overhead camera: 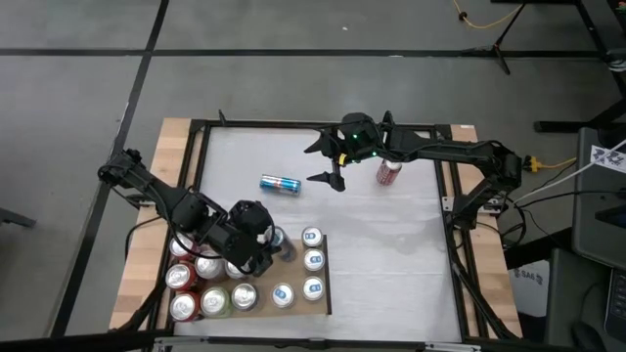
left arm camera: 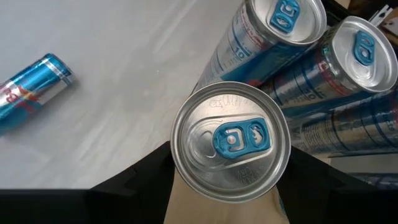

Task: Place canned beverage on shelf
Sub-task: Put the blue soda can on the shelf aligned with the other blue soda cans

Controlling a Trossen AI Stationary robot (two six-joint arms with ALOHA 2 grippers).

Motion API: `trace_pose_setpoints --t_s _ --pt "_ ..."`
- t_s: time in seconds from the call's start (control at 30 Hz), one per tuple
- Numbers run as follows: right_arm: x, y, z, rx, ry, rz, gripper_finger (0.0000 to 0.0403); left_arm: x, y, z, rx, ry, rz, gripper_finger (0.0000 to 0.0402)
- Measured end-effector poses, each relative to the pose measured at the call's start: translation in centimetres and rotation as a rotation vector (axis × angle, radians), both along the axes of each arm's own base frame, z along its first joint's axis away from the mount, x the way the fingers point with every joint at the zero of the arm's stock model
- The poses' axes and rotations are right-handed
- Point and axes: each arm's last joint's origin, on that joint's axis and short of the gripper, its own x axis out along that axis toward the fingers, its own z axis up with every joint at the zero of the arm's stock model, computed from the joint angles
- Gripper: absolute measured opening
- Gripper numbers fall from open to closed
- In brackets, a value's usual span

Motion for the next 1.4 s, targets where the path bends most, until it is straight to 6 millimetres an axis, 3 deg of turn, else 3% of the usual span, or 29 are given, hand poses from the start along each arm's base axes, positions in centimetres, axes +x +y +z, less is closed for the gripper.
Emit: trace_pose_setpoints --t_s 0.83,1.17,1.4 --pt "0.00 0.00 -0.01 0.000 0.000 0.000 0.0385 0.01 -0.01 0.01 0.024 0.003 -0.030 0.0231" --pt "0.00 0.00 -0.01 0.000 0.000 0.000 0.0385 0.04 -0.04 0.11 0.018 -0.007 -0.031 0.0285" --pt "0.00 0.00 -0.01 0.000 0.000 0.000 0.0385 0.19 -0.36 0.21 -0.056 -0.003 -0.072 0.0293"
